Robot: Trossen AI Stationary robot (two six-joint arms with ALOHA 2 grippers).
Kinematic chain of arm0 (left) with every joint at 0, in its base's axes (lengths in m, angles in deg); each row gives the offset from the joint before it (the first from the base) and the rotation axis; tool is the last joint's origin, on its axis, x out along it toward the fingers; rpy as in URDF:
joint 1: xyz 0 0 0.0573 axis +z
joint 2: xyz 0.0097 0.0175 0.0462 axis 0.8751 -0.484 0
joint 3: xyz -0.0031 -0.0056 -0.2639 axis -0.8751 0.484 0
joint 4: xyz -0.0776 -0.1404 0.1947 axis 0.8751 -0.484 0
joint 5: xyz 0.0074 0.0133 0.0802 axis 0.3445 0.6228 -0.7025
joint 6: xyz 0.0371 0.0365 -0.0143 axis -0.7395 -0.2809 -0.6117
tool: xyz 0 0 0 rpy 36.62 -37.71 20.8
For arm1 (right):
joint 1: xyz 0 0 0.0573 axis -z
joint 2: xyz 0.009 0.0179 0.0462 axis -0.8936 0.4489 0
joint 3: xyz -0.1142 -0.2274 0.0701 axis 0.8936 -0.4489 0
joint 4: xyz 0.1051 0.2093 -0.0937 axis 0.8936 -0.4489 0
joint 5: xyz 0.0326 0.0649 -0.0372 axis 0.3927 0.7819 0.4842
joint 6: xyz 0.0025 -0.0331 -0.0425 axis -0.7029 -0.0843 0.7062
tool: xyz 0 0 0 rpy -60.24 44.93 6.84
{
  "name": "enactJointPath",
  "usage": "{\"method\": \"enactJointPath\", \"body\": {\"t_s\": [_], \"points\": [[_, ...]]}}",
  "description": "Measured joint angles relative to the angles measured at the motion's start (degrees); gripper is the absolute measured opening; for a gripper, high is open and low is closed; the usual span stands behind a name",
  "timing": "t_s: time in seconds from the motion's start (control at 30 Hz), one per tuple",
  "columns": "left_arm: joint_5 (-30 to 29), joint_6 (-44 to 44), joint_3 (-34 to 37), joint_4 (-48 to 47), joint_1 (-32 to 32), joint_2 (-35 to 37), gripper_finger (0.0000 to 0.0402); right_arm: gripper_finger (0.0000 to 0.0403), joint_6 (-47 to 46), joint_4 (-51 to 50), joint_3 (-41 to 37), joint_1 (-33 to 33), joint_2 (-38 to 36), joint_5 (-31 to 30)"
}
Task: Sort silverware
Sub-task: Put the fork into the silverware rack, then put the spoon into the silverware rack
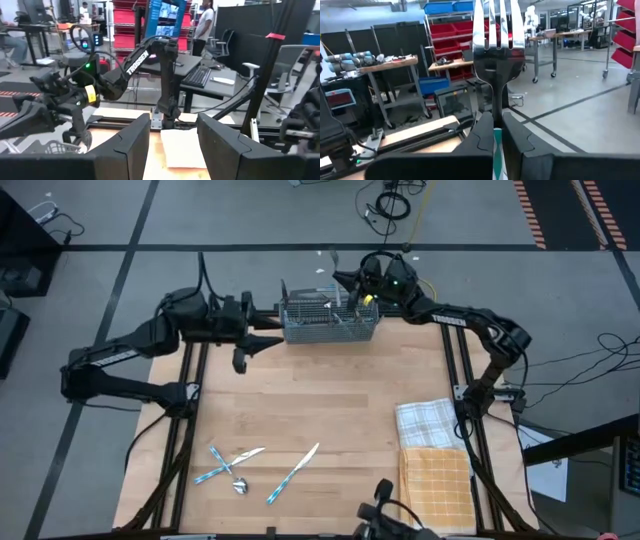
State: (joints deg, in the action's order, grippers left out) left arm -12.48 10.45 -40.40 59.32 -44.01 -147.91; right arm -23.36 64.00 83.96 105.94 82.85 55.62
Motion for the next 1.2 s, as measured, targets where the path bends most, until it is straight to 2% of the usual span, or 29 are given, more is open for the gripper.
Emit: {"method": "enactJointPath", "body": {"t_s": [0.37,0.7,1.2], "points": [[11.3,1.4,0.0,0.3,7.3,0.3,0.0169,0.0,0.7,0.7,-5.2,3.2,1.0,1.7],[12.2,1.4,0.0,-0.8,10.7,0.3,0.0169,0.0009,2.7,0.7,-5.9,3.6,1.0,1.9],[12.2,1.3,0.0,-3.2,10.8,0.3,0.0169,0.0155,0.0,-2.6,-6.0,2.6,0.7,2.2]]}}
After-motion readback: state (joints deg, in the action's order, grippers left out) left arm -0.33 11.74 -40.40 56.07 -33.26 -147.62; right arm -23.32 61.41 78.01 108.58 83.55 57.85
